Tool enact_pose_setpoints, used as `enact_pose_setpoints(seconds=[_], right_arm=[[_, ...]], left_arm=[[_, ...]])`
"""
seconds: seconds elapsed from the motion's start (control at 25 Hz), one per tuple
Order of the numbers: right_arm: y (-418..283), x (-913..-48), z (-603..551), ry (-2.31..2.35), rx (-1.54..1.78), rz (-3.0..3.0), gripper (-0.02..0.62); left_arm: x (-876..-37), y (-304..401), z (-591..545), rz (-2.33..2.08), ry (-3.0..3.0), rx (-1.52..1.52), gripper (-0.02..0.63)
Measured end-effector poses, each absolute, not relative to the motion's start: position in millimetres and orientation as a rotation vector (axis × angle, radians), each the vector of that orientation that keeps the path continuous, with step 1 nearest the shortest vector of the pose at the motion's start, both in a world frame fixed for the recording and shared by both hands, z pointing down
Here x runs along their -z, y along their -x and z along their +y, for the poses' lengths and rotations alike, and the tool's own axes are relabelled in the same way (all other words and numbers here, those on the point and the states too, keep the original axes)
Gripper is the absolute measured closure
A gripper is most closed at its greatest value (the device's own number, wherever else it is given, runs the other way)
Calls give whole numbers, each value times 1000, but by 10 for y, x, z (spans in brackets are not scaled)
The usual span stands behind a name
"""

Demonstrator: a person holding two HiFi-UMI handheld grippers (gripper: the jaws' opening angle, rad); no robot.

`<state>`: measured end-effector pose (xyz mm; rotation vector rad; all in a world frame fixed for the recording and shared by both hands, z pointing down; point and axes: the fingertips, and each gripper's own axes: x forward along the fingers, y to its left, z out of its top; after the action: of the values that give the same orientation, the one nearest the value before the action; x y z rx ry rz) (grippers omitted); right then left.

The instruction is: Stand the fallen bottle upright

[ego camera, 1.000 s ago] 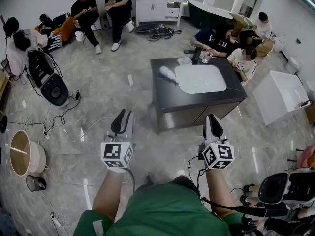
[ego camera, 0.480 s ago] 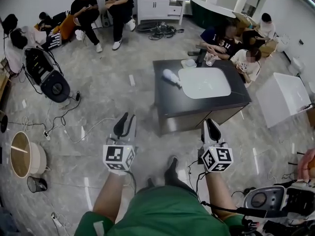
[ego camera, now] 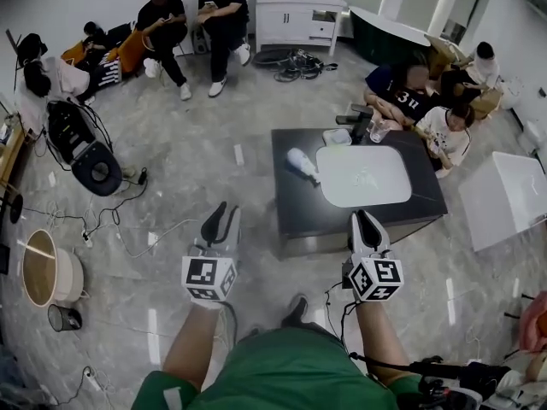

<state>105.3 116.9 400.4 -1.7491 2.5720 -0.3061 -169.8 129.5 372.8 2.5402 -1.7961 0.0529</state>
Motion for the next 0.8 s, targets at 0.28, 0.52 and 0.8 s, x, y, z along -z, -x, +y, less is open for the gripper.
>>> enact_pose_setpoints(seconds=[0.28, 0.52, 0.8], right_arm=[[-1331, -4079, 499, 1662, 374, 2599, 541], [-1450, -4267, 143, 1586, 447, 2652, 541], [-1528, -4456, -229, 1580, 496, 2667, 538]], left_arm=[[-3682, 1385, 769, -1854, -2503, -99, 500], [-3677, 1177, 500, -1911, -2480, -136, 500], [-3787, 1070, 121, -1902, -2477, -177, 500]])
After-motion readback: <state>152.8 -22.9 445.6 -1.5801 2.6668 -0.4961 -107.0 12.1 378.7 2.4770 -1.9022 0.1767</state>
